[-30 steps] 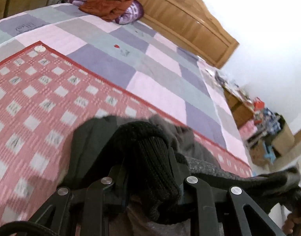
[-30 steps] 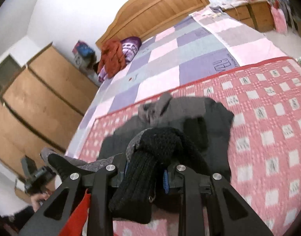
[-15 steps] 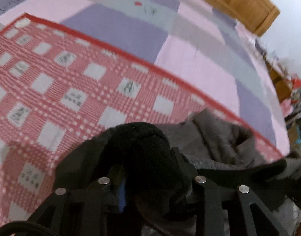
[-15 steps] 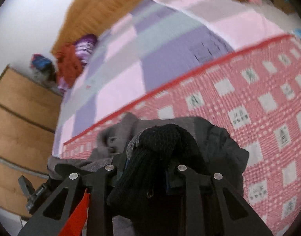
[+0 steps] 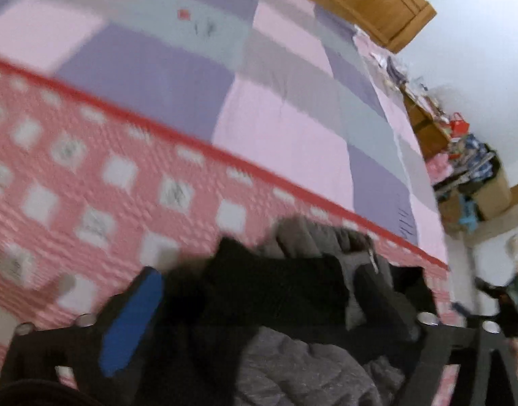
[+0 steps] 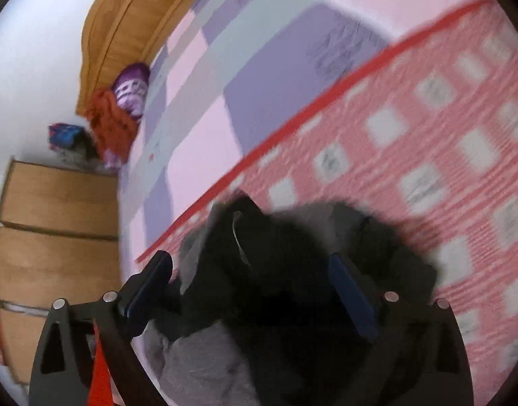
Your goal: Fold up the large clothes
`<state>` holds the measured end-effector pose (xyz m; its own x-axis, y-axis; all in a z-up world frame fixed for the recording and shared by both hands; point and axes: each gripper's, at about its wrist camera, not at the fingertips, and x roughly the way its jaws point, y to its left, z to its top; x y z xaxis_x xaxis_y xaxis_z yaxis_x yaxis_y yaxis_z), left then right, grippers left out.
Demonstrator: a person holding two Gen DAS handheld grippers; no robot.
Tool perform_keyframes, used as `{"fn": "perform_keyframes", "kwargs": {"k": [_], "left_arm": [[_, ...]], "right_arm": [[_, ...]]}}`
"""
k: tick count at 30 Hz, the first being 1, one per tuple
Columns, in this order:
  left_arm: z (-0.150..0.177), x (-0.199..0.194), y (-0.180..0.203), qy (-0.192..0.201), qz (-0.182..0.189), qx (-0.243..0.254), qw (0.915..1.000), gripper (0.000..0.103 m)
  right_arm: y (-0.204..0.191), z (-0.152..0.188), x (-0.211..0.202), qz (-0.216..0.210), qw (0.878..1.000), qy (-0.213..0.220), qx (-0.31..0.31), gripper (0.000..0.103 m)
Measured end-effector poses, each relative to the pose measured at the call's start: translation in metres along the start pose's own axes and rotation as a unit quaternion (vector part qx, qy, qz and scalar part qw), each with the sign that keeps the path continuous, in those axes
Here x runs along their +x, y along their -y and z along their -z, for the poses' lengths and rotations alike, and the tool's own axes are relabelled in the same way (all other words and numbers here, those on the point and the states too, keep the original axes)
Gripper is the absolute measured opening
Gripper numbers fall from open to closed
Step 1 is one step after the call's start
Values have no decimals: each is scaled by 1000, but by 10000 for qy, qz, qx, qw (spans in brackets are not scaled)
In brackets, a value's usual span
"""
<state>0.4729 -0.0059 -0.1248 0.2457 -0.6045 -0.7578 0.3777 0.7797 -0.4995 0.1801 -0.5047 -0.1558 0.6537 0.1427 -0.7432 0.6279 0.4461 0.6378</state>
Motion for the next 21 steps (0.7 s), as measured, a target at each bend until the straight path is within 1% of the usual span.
{"fn": "perform_keyframes", "kwargs": {"k": [1, 2, 3, 4, 5, 6, 7, 8, 9, 10, 11, 13, 15, 16, 17, 18, 19, 20, 21], "left_arm": [[2, -10, 7, 74, -75, 189, 9998, 97], [4, -13, 10, 89, -121, 306, 9994, 97], [12, -17, 17, 102, -196, 511, 9985, 97], [26, -20, 29, 97, -245, 840, 9961, 98], [37, -19, 36, 65, -290, 1075, 9938, 98], [44, -19, 37, 40, -312, 1215, 9921, 98], [60, -18, 45, -8, -278, 1426, 9894, 98], [77, -14, 52, -104, -211, 1579, 9872, 98], [86, -12, 56, -162, -178, 1645, 9861, 98], [104, -7, 62, -261, -105, 1706, 9849, 98], [117, -3, 66, -332, -23, 1740, 9842, 98], [139, 0, 74, -384, 101, 1806, 9828, 98], [164, -3, 85, -396, 436, 1800, 9819, 98], [174, -5, 91, -368, 530, 1853, 9806, 98], [187, -8, 98, -326, 573, 1987, 9778, 98], [194, -9, 102, -314, 595, 2043, 9766, 98], [205, -7, 105, -342, 641, 2123, 9745, 98], [212, -1, 107, -405, 633, 2190, 9728, 98], [220, 13, 108, -531, 475, 2298, 9706, 98]], "right_arm": [[-7, 1, -13, 27, 9997, 133, -218, 96], [-15, 7, -23, 204, 9981, 263, -522, 96], [-24, 15, -29, 400, 9945, 369, -891, 96], [-34, 25, -33, 560, 9890, 427, -1302, 96], [-51, 47, -34, 813, 9759, 386, -1989, 96], [-58, 63, -33, 975, 9656, 314, -2391, 96], [-68, 87, -29, 1180, 9494, 216, -2903, 96], [-74, 108, -27, 1295, 9354, 155, -3285, 96], [-77, 122, -24, 1368, 9259, 134, -3518, 96], [-80, 141, -22, 1445, 9127, 112, -3820, 96], [-84, 162, -17, 1521, 8965, 66, -4160, 96], [-88, 189, -14, 1560, 8825, 95, -4435, 96], [-89, 207, -9, 1432, 8802, 98, -4524, 96], [-91, 221, -9, 1380, 8779, 151, -4583, 96], [-92, 228, -8, 1354, 8756, 146, -4635, 96], [-93, 240, -8, 1313, 8706, 142, -4739, 96], [-93, 254, -9, 1303, 8635, 182, -4869, 96], [-94, 261, -4, 1319, 8609, 183, -4911, 96], [-92, 270, 2, 1351, 8571, 114, -4970, 96]]}}
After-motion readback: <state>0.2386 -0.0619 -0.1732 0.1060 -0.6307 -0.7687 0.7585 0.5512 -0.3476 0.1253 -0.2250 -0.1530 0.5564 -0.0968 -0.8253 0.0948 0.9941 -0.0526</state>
